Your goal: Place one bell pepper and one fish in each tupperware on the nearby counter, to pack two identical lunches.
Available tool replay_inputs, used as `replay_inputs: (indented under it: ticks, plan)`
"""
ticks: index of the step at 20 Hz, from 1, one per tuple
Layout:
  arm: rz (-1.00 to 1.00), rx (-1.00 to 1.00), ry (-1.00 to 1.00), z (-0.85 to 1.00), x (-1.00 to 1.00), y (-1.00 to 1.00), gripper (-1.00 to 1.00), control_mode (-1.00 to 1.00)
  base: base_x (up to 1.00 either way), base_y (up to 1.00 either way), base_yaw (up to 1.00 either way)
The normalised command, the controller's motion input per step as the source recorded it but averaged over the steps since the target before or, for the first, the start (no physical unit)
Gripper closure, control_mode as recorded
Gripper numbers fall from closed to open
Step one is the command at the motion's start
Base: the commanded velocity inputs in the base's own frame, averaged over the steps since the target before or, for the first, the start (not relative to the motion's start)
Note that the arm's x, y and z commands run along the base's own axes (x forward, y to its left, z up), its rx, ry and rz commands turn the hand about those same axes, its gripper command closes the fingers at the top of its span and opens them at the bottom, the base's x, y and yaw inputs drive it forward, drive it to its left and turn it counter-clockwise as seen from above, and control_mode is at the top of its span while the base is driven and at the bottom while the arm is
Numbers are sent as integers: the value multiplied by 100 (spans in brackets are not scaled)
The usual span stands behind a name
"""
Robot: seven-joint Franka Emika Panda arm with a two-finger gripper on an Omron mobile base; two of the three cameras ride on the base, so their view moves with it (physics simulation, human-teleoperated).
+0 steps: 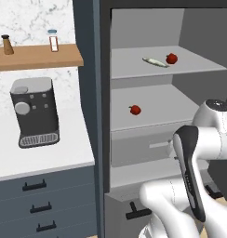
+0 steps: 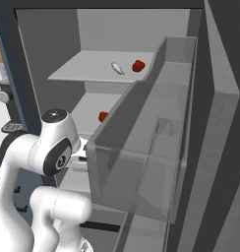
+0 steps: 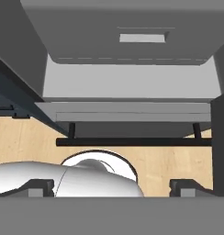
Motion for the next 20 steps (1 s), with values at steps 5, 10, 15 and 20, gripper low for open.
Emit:
replay_inputs:
  ticks: [5,10,15,20]
  plan:
    - [0,0,0,0,0,0,-100,100,0,0,0]
    - [2,0,-16,2,0,0,-100,-100,0,0,0]
    - [15,0,-60,25,14,0,-100,-100,0,0,0]
    - [13,1,-41,51,63,10,-100,-100,0,0,0]
